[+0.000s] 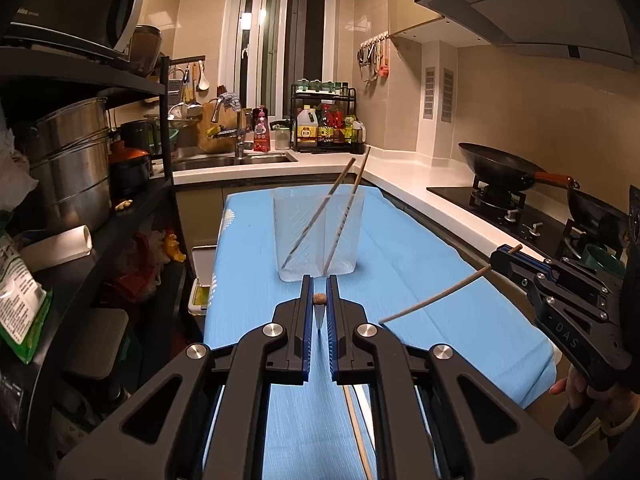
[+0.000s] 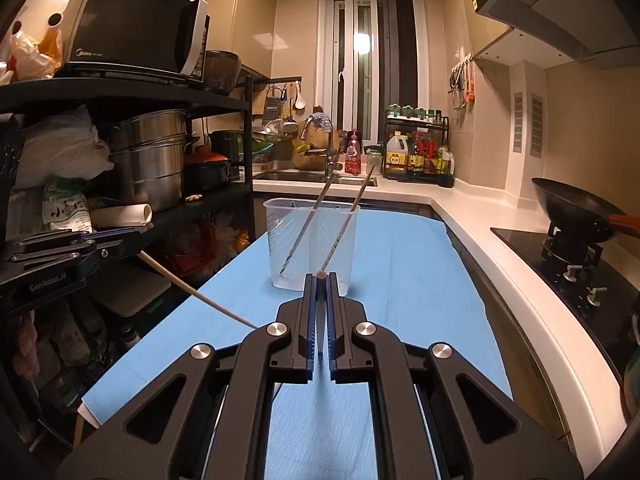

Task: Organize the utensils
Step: 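Lift both chopsticks and carry them above the clear container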

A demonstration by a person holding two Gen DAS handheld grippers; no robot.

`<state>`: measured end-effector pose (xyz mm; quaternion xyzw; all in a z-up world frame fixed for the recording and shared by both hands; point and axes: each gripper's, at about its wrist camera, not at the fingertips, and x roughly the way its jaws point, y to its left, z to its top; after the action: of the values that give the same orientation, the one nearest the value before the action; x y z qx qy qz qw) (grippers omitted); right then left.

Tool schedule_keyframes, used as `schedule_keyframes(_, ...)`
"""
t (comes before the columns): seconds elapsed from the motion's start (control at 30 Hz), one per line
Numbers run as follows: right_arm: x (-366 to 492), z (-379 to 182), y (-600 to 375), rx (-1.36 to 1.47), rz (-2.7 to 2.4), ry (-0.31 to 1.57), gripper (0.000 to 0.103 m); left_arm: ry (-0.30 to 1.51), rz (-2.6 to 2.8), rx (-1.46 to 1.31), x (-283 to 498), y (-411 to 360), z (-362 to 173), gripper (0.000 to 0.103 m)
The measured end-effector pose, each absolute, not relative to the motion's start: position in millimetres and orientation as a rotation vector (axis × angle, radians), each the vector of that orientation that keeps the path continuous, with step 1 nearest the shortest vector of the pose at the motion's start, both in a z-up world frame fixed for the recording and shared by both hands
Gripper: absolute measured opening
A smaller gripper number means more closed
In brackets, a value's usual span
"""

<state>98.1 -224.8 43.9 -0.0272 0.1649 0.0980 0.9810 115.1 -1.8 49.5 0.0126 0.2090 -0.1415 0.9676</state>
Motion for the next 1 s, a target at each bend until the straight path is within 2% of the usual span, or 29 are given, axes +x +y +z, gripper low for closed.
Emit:
schedule_keyframes(0.37, 135.7, 83.7, -226.5, -0.038, 0.233, 0.360, 0.005, 0.474, -0.289, 0.040, 148.6, -3.9, 80.2, 0.006)
schedule_keyframes(0.83, 186.9, 157.3, -229.0, -0.057, 0.241, 0.331, 0.005, 0.488, -0.312, 0.061, 193.6, -5.8, 149.5, 0.006)
schedule_keyframes(1.0, 212.4, 196.8, -223.4, -0.061, 0.233, 0.282, 0.005, 0.454, -0.326, 0.043, 217.8, -4.3, 192.9, 0.006)
